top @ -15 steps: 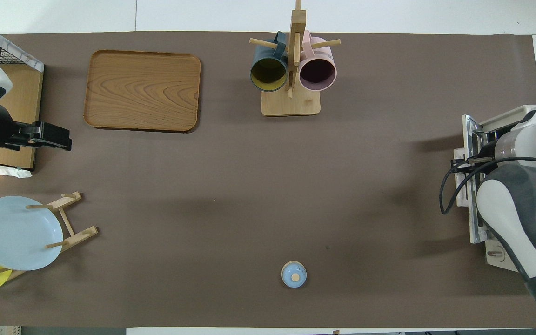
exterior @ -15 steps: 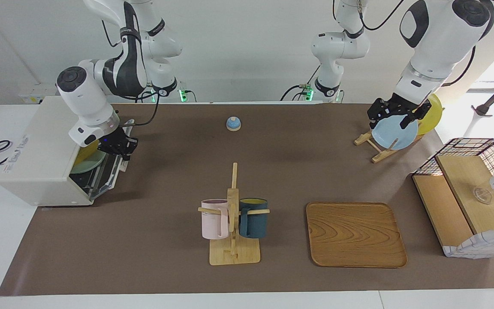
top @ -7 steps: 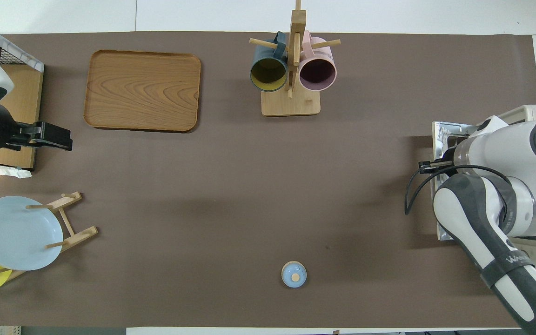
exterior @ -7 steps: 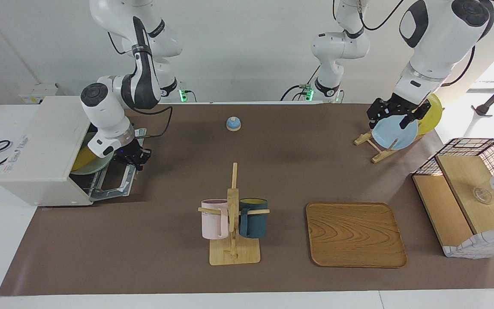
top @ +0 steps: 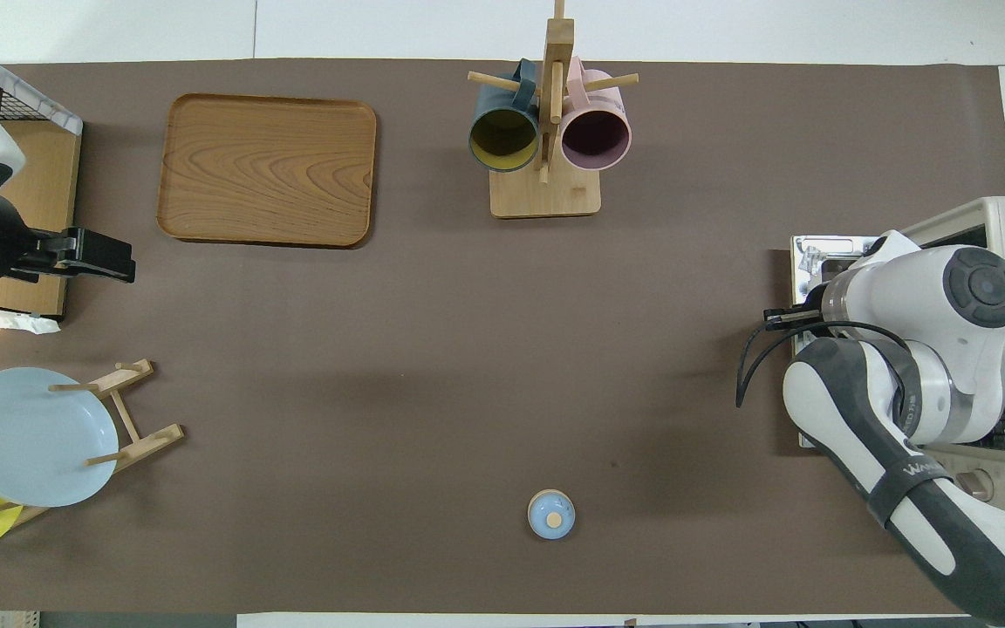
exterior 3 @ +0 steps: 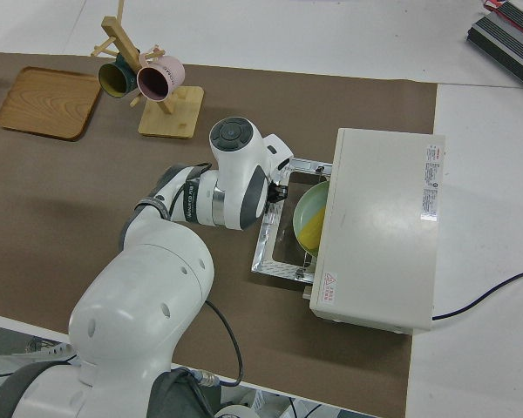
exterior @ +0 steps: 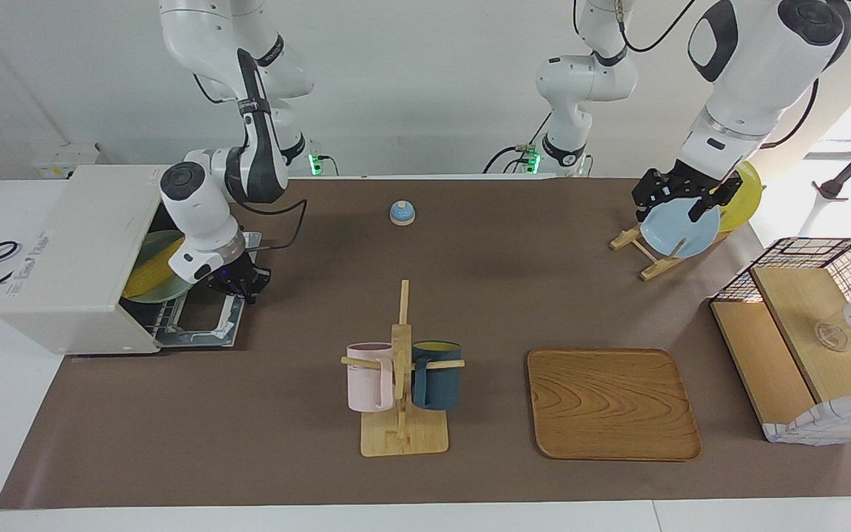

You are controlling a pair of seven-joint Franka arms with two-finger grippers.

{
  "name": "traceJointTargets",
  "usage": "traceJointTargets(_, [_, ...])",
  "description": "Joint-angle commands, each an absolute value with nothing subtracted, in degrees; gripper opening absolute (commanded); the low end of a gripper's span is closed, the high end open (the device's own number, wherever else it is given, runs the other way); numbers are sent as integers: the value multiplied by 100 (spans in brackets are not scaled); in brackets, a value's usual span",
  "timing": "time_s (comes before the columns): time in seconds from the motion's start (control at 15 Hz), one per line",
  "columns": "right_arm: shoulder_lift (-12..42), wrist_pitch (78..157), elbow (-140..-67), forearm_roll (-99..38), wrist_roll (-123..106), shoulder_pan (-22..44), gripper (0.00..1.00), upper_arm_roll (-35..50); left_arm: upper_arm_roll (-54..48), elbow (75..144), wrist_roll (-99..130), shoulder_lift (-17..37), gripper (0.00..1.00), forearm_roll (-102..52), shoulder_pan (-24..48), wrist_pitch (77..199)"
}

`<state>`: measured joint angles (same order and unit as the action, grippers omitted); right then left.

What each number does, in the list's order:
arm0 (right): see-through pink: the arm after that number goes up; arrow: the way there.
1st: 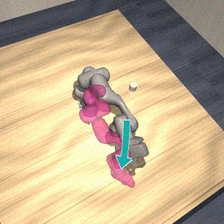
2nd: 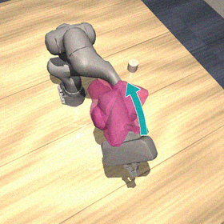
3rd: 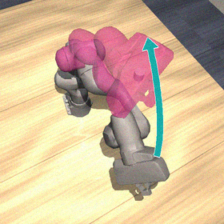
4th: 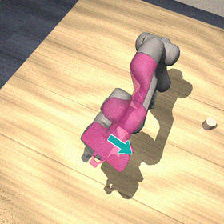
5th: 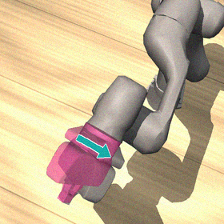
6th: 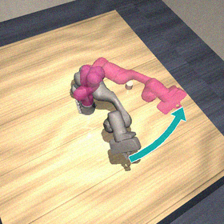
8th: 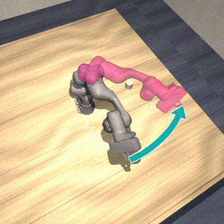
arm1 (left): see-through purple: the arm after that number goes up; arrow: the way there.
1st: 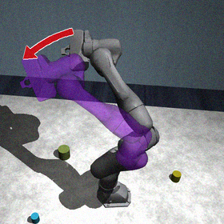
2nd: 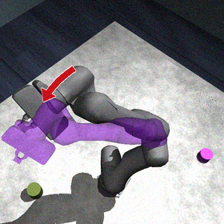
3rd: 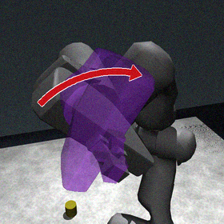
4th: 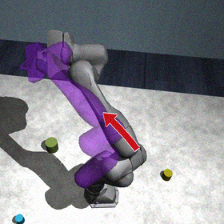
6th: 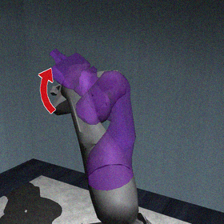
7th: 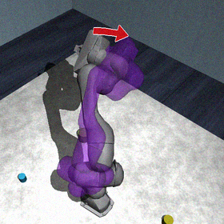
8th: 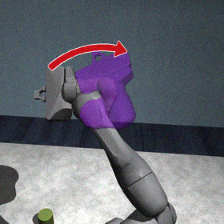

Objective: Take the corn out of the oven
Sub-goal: 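Pull the toaster oven door open with the right gripper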

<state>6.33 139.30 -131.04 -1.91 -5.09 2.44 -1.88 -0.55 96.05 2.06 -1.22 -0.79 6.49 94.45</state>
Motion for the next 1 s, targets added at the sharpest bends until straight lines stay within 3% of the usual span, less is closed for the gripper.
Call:
traceJointTargets(0.0, [650,13992,-13148,-53,-379,123,0,-290,-9,9562,202,-158,100,-44,694,9369])
traceJointTargets(0.6, [616,13791,-12991,-343,123,571,0,-264,-9,9562,176,-167,100,-44,686,9369])
traceJointTargets(0.94, [177,12106,-12104,-273,132,510,0,-299,-9,9563,158,-167,100,-44,685,9360])
